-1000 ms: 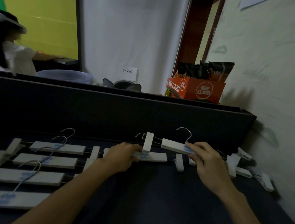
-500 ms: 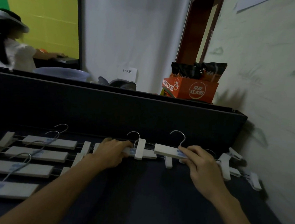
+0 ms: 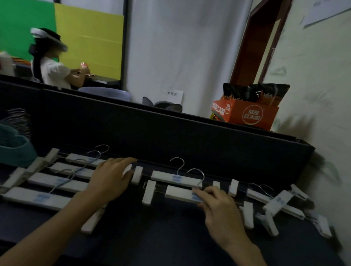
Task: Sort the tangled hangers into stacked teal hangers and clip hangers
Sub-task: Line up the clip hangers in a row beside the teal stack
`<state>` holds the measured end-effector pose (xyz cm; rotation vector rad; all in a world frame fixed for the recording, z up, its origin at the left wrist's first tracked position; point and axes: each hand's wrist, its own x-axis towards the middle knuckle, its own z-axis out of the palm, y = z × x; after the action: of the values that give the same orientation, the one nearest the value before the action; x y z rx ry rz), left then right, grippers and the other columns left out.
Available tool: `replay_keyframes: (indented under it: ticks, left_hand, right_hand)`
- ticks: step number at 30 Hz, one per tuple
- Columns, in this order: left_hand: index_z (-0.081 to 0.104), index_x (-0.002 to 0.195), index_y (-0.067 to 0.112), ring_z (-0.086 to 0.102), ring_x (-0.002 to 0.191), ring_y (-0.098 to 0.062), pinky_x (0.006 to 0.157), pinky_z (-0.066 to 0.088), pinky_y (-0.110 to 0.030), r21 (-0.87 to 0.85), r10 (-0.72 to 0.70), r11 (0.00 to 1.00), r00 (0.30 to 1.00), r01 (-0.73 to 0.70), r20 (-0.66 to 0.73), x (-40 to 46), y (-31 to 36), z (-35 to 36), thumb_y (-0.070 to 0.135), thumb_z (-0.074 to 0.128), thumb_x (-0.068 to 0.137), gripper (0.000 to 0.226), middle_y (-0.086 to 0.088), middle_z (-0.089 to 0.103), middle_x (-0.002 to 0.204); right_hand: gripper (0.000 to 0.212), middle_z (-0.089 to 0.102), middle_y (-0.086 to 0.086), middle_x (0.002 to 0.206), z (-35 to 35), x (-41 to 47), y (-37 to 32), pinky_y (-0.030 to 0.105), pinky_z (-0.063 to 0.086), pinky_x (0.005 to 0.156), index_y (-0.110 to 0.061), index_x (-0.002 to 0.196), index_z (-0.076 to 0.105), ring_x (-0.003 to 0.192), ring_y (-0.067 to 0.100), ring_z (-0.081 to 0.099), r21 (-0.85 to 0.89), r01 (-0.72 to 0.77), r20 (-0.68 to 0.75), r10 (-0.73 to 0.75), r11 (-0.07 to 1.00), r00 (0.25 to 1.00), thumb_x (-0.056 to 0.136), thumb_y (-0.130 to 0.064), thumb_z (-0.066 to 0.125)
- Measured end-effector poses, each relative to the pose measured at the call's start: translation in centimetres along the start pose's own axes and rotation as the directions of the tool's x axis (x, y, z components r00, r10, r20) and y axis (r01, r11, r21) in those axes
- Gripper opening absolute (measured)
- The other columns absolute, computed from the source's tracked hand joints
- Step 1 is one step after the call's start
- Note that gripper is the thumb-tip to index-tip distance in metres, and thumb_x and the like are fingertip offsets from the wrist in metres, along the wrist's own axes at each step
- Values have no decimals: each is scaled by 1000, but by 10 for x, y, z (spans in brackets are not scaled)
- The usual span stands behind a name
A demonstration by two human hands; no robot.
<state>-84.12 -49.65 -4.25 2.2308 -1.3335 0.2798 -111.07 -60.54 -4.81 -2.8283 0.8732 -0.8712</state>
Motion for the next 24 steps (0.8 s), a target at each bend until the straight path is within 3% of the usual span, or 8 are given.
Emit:
replay_keyframes:
  ticks: [3,7,15,24]
  left_hand:
    - [47,132,28,55,112,-17,93,46,-36,-32,-60,998,997,59,-41,-11,-20,-12,30,50,93,39,2,58,127]
    - [50,131,26,48,121,-19,100,42,-37,-60,-116,992,993,113,-38,-22,-40,-23,27,50,94,37,1,54,132]
    - [52,130,25,50,119,-22,99,43,-43,-138,-93,987,994,86,-50,-31,-64,-30,24,54,93,37,-3,54,132]
    - [49,131,27,53,115,-20,96,46,-43,-159,-86,984,996,79,-38,-31,-68,-27,25,54,92,39,-2,53,132]
  right_hand:
    - [43,49,-9,119,16,8,-15,21,37,96,-34,135,47,107,7,46,18,-16,61,14,1000,998,95,-19,51]
    - [42,50,-9,116,30,20,-28,21,37,95,-32,134,50,105,8,46,33,-44,92,40,998,995,94,-18,52]
    - [38,53,-9,110,51,34,-32,26,41,95,-31,130,54,103,10,50,-12,-113,108,113,994,988,93,-20,53]
    - [38,50,-10,120,55,39,-36,26,33,103,-33,134,49,111,9,45,-36,-144,122,147,989,982,96,-25,47]
